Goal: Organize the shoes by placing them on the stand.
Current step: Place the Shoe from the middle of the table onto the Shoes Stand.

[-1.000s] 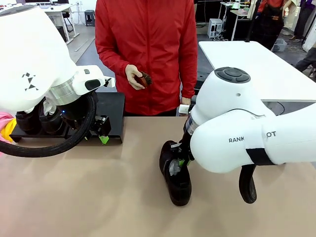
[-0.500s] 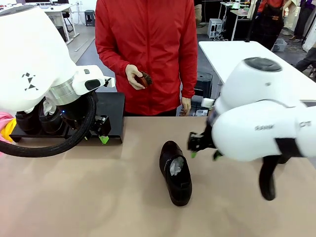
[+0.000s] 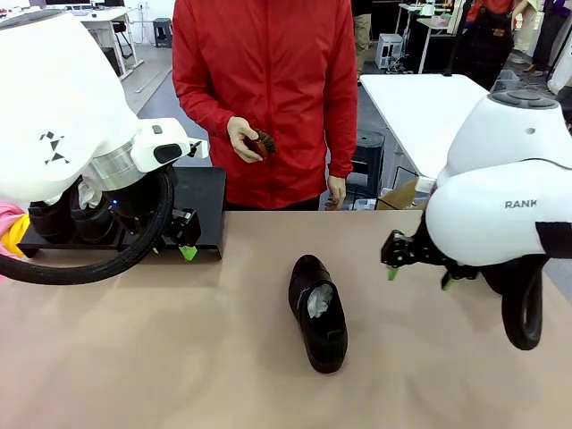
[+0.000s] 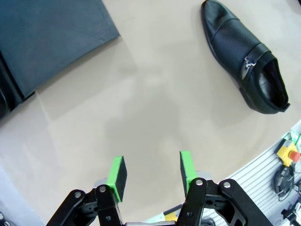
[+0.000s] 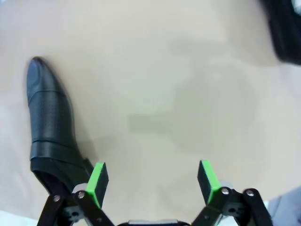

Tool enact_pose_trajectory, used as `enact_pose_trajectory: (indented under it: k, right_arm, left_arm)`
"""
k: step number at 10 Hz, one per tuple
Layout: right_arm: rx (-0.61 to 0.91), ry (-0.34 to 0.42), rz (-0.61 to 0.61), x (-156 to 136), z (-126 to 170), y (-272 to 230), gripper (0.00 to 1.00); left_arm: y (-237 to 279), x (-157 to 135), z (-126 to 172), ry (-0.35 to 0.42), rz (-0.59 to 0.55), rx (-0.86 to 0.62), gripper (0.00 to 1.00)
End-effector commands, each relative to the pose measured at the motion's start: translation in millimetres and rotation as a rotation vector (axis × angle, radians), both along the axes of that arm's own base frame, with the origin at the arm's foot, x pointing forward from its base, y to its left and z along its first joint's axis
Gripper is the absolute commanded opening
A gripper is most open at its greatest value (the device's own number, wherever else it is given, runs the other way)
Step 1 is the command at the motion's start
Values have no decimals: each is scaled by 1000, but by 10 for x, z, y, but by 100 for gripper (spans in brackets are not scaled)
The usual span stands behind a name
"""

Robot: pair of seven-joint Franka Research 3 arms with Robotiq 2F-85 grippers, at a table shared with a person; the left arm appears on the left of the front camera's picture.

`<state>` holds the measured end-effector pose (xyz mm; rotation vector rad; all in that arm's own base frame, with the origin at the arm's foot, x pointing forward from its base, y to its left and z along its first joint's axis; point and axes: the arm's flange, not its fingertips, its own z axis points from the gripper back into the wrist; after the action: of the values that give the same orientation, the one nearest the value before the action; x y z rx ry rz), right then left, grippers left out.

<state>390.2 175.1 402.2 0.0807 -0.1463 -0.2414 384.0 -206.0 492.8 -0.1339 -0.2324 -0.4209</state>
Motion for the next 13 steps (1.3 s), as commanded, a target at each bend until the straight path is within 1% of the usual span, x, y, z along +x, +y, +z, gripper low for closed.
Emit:
enact_pose_trajectory:
  k: [1,4,5,6,7,8,9,10,11,12,13]
  right_arm:
    - [37,-30,17,-17,15,138,100]
    - [16,-23,33,-59,23,191,100]
    - [-25,-50,-42,-167,143,77,100]
    - [-30,-18,-233,-45,226,-407,100]
    - [-61,-24,-349,12,250,-730,100]
    - [-74,4,-421,94,203,-956,100]
    - [-73,38,-471,159,124,-1101,100]
    - [-51,68,-510,191,35,-1197,100]
    - [-40,99,-516,192,-19,-1211,100]
    - [-59,28,-459,103,113,-1358,100]
    - [-59,28,-459,103,113,-1358,100]
  left_arm:
    - [15,-13,21,5,7,-1,61]
    - [15,-13,21,5,7,-1,61]
    - [15,-13,21,5,7,-1,61]
    - [0,0,0,0,0,0,61]
    - [-324,-49,-73,-18,-12,29,61]
    - [-672,-97,-97,-40,5,28,61]
    - [-1016,-136,-104,-35,46,2,61]
    - [-1402,-177,-96,-8,65,-28,61]
    - [-1680,-235,-31,29,90,-27,61]
    - [-1918,-270,39,23,148,-19,61]
    - [-2102,-237,54,58,189,-26,61]
